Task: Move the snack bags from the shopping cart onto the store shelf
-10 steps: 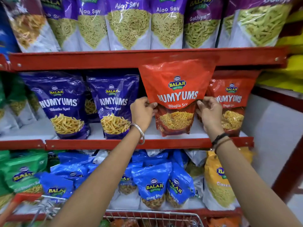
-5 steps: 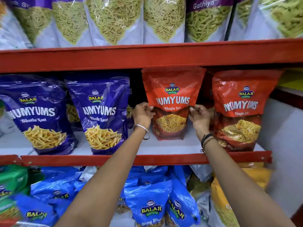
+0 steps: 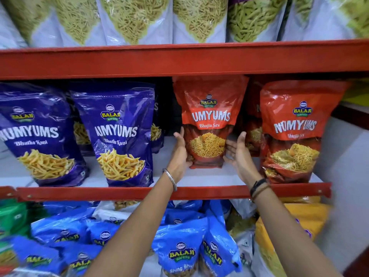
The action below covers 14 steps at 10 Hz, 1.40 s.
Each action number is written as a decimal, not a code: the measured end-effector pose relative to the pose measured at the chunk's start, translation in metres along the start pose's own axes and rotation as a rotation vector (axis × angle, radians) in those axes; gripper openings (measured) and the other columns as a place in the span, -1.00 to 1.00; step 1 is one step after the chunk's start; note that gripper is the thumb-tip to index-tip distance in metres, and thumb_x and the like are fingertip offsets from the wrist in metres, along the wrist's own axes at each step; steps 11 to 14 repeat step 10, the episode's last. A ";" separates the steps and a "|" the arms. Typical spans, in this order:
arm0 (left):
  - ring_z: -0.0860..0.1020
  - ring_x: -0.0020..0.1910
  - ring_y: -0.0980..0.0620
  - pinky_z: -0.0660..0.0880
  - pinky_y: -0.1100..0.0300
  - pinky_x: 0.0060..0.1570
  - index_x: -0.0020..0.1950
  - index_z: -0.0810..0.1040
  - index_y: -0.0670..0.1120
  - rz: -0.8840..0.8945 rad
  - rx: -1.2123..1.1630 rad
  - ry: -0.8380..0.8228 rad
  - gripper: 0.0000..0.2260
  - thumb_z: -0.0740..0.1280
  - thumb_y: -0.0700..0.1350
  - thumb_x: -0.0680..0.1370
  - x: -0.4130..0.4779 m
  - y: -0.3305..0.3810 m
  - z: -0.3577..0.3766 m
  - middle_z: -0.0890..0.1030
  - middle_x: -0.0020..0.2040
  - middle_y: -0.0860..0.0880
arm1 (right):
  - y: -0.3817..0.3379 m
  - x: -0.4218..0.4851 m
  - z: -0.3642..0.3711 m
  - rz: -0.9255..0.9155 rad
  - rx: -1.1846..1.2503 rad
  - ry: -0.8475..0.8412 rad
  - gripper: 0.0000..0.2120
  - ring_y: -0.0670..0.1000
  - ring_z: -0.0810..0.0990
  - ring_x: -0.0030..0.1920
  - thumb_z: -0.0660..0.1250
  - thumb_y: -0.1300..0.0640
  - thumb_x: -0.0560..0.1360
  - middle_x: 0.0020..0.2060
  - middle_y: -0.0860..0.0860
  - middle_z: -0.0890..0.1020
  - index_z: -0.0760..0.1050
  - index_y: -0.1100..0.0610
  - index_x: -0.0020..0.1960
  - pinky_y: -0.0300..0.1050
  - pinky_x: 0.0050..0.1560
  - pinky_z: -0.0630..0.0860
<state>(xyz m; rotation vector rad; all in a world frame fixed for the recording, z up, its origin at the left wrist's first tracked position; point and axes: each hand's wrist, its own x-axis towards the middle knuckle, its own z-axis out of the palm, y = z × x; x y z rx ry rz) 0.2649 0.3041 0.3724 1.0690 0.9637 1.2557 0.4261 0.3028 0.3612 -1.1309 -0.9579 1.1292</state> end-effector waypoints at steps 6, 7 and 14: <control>0.32 0.40 -0.18 0.25 -0.31 0.37 0.42 0.09 0.24 -0.016 0.072 -0.060 -0.43 -0.23 0.35 0.45 -0.083 0.008 -0.003 0.29 0.48 -0.09 | -0.002 -0.083 -0.018 -0.090 -0.083 0.048 -0.28 0.16 0.49 0.25 -0.07 -0.27 0.50 0.25 0.30 0.50 0.48 0.34 0.16 -0.01 0.28 0.43; 0.33 0.40 -0.17 0.31 -0.21 0.34 0.43 0.09 0.22 -0.022 0.072 -0.043 -0.45 -0.20 0.33 0.47 -0.088 0.011 -0.001 0.30 0.47 -0.07 | -0.005 -0.090 -0.015 -0.102 -0.079 0.054 -0.30 0.16 0.49 0.25 -0.05 -0.25 0.51 0.24 0.29 0.50 0.47 0.34 0.17 -0.01 0.30 0.42; 0.35 0.39 0.03 0.29 -0.04 0.42 0.36 0.28 0.11 0.352 0.244 0.048 -0.59 0.07 0.19 0.54 -0.128 0.003 -0.022 0.35 0.43 -0.03 | 0.042 -0.162 -0.027 -0.259 -0.223 0.214 -0.53 -0.01 0.55 0.12 0.05 -0.10 0.55 0.19 0.10 0.56 0.47 0.20 0.22 -0.27 0.10 0.48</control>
